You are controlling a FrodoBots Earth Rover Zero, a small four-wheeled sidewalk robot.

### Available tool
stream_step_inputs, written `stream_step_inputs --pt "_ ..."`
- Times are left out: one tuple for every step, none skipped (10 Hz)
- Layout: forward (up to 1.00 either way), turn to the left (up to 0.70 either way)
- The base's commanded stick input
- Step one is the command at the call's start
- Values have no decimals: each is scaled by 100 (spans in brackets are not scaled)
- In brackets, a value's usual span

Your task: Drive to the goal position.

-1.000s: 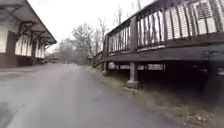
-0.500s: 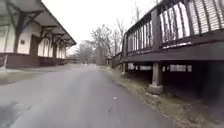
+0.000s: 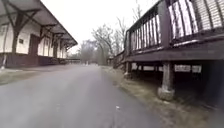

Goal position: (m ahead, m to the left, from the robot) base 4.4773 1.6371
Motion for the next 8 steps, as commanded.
stream_step_inputs --pt "70 6" --pt "70 10" --pt "70 13" --pt "70 17" --pt "70 20" --pt "70 24" --pt "70 28" --pt "70 31"
